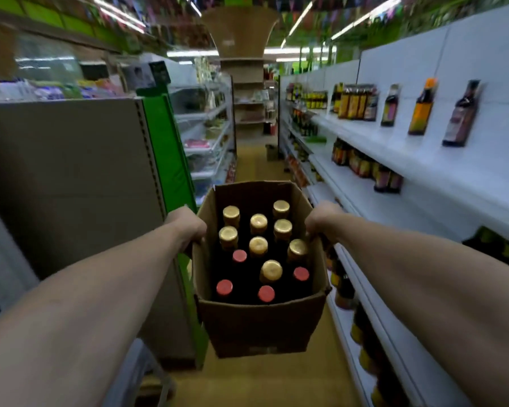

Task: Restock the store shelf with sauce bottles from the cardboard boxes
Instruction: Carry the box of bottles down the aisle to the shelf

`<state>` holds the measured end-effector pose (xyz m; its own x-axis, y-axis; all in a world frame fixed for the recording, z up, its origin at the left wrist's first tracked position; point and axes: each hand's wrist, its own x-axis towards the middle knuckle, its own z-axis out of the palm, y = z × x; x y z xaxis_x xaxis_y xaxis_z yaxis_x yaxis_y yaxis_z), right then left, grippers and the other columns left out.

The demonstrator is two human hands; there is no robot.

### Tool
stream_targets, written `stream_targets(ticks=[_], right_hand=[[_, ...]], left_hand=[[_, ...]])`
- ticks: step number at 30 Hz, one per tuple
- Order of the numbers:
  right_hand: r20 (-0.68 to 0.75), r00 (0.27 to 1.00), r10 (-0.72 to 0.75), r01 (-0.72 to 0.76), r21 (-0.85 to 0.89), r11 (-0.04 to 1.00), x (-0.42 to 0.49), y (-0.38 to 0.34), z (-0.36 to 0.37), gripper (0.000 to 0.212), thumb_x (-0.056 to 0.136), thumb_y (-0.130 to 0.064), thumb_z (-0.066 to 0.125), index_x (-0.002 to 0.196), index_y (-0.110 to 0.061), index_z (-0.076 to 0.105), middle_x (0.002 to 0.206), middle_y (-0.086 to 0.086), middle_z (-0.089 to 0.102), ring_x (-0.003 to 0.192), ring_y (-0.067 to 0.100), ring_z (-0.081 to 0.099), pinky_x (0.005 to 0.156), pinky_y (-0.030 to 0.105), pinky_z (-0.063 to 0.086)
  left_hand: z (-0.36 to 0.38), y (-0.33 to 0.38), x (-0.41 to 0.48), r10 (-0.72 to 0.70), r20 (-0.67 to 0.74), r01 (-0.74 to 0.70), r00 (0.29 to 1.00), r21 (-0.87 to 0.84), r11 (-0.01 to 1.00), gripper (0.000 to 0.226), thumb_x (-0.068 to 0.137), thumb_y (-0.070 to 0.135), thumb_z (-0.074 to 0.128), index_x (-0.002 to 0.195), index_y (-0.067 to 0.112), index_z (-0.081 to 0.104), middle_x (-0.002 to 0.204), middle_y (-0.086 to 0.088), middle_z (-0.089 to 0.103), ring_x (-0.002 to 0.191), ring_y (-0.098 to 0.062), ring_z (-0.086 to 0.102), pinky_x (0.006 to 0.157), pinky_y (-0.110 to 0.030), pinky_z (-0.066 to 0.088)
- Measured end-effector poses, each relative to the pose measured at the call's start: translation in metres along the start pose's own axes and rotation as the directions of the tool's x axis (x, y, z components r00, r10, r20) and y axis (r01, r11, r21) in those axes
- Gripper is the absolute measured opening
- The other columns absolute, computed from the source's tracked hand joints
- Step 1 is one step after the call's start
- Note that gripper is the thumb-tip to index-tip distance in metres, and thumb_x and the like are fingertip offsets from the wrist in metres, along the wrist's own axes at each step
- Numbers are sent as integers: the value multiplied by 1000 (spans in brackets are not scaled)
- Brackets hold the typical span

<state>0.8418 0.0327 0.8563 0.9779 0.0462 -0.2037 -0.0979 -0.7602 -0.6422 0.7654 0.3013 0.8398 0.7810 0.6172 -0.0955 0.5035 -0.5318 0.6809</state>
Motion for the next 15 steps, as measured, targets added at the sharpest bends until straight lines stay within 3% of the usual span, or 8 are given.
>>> stream_targets(ticks=[2,5,7,9,12,15], right_hand=[[-4,1000,-4,4,2,1000,57,-28,-8,13,88,10,66,82,1,59,76,21,63,58,33,66,33,32,50],[-16,1000,-2,2,15,1000,156,-65,-8,7,90,10,64,94,4,63,88,24,72,76,39,75,64,54,64],[-23,999,41,-40,31,999,220,-84,-5,6,93,7,61,97,5,64,91,23,75,82,37,77,71,57,63],[-28,996,80,-80,21,997,285,-103,-1,8,93,7,63,101,5,64,91,22,76,83,36,77,74,57,63],[-43,992,123,-122,18,992,385,-128,3,17,92,8,65,108,4,61,86,20,74,75,34,73,72,55,63],[-34,990,134,-132,51,990,488,-161,3,20,89,10,65,107,4,59,89,23,74,79,38,74,68,58,63]], left_hand=[[7,26,59,15,-4,-14,1000,12,1000,5,81,-8,70,84,-4,70,85,-21,71,68,-32,70,53,-38,61],[21,58,152,21,24,-21,999,-33,999,12,78,-14,69,88,-7,71,84,-23,74,61,-33,72,45,-44,59],[32,78,214,43,43,-42,998,-28,999,10,81,-16,69,87,-8,71,75,-20,72,42,-25,65,33,-34,50],[44,100,272,63,62,-61,996,-29,998,11,83,-17,66,81,-7,68,69,-19,70,34,-22,59,29,-33,45],[61,139,369,77,77,-76,994,-22,997,11,85,-18,60,83,-8,64,78,-23,73,52,-31,70,35,-40,52],[74,176,465,52,75,-53,996,11,999,10,86,-13,63,81,-6,67,82,-22,76,73,-35,77,57,-48,63]])
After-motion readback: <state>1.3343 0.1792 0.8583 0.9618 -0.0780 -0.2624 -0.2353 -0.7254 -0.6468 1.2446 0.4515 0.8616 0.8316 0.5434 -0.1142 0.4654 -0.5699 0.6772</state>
